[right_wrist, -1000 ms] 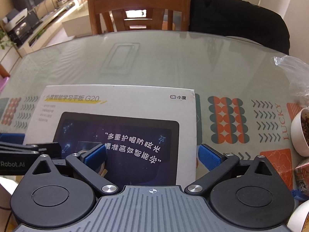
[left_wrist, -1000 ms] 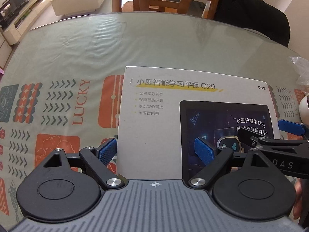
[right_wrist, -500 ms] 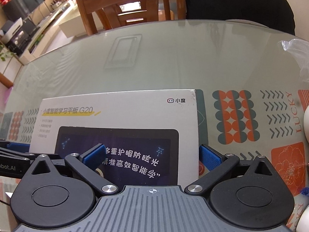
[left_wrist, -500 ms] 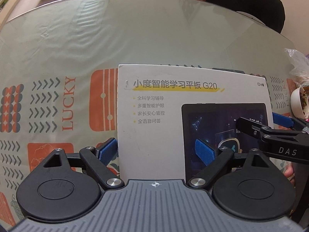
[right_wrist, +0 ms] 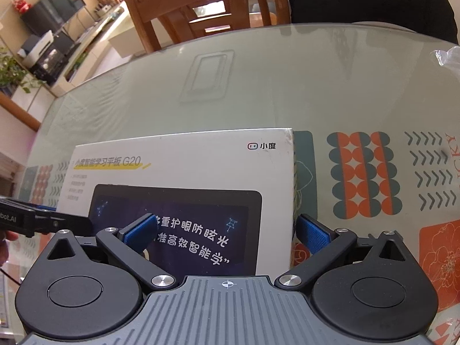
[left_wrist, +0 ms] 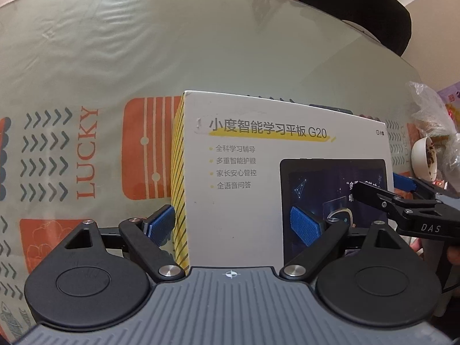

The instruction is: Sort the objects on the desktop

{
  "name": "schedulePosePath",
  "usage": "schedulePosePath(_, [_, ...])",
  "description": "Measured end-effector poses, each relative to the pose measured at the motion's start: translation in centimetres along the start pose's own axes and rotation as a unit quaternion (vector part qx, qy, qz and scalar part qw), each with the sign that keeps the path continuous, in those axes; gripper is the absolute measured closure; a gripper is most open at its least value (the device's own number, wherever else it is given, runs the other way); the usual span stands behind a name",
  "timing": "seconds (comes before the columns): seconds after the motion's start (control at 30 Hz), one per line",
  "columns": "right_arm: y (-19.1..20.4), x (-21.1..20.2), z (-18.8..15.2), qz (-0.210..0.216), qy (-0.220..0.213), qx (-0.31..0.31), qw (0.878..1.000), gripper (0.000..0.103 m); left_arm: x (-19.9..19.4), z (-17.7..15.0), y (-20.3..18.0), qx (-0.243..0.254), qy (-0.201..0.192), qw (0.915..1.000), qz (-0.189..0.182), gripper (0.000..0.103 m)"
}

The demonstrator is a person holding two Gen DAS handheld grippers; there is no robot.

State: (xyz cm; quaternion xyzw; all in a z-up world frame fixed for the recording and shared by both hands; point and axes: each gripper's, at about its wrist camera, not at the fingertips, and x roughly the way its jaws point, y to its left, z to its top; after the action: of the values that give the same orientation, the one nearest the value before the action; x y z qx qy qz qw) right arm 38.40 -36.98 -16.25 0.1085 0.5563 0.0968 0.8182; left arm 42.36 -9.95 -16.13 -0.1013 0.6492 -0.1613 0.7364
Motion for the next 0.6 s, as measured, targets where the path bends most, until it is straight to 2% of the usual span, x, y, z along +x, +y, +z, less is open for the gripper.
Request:
schedulePosePath(0.2, [-0.5,0.3,0.8,0.016,0.024,-0.001,1.0,0.0,-0.2,-0.4,0.0,0.006,0.001,0.9999,-0.011,0.0])
schedulePosePath(0.4, [-2.2,1.0,1.6,0.053,0.069,0.016,0.996,0.0,-0.3,-0.5,0.2,0.01,0.005,0.9998,-0.015,0.0])
schedulePosePath(0.6, [-2.0,1.0,2.1,0.046,0.078,0.023,0.996,0.0,-0.3,-0.7,0.1,0.01,-0.004,0.9999,-0.008,0.0])
